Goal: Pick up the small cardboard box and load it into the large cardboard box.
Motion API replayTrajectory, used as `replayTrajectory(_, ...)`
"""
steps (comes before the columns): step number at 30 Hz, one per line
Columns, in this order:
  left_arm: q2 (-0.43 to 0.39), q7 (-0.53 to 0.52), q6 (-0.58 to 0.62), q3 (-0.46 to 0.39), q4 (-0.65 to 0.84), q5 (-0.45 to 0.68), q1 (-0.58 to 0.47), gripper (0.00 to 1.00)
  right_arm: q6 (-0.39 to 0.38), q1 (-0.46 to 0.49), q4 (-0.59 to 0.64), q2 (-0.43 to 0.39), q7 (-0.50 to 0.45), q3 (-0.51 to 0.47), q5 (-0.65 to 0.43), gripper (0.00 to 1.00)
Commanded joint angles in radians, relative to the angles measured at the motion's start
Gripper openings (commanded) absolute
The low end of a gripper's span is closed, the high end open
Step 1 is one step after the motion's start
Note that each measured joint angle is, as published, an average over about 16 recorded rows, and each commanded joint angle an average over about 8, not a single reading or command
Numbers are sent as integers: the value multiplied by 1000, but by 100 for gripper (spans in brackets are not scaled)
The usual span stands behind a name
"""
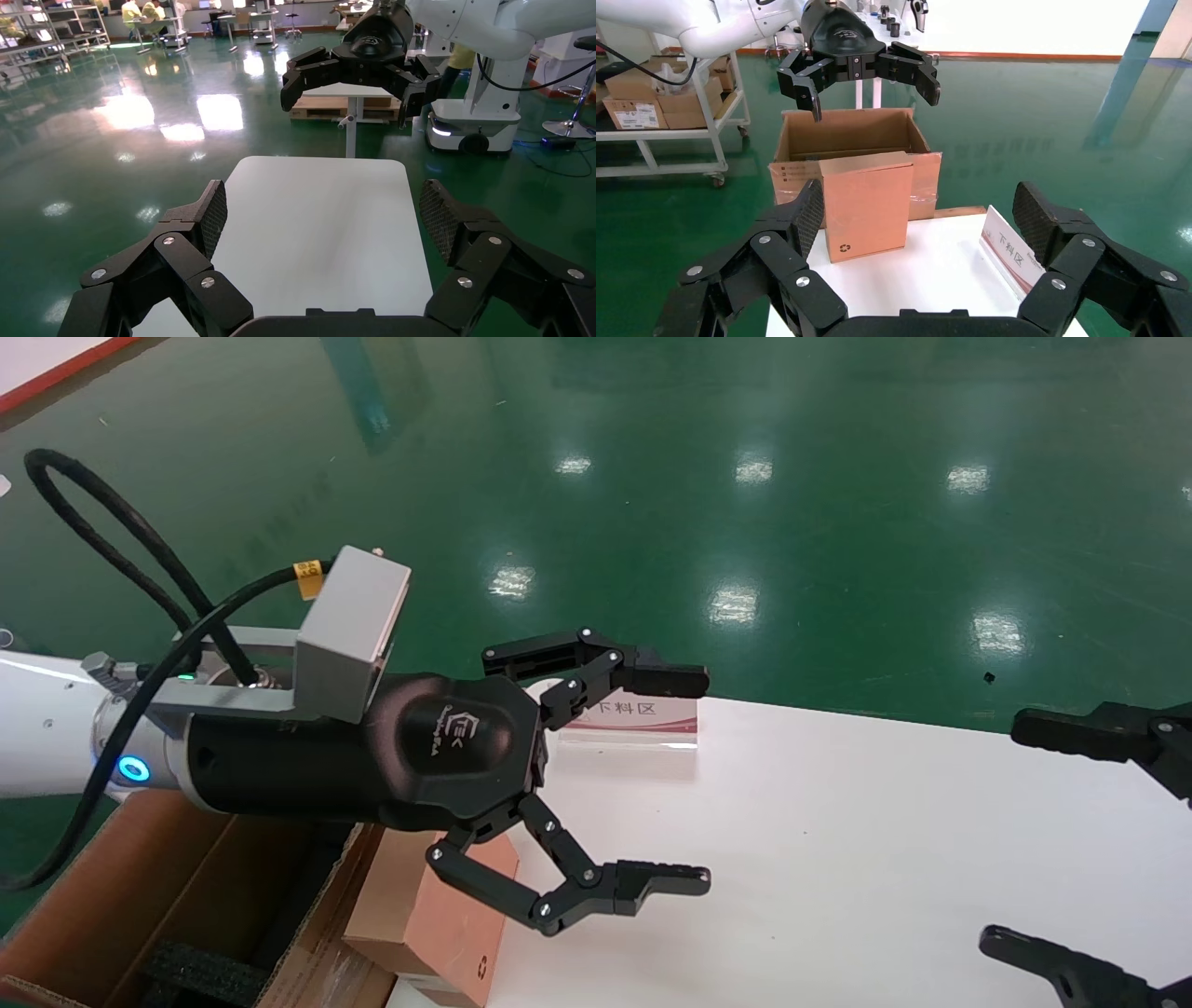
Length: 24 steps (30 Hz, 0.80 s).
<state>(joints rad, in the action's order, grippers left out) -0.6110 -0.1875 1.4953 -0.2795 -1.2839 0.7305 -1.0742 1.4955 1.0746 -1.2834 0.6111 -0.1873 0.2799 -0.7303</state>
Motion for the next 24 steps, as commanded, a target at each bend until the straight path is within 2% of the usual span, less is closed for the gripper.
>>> replayTrajectory(1,0,0,0,0,0,0,0,100,0,0,0,0,0,0,0,100)
replayTrajectory(15,7,-9,-9,-4,6,12,1,100,0,0,0,0,0,0,0,100)
replayTrajectory(24,61,-136,-41,-65,-24,157,-54,100,0,1,1,0,1,1,0,100)
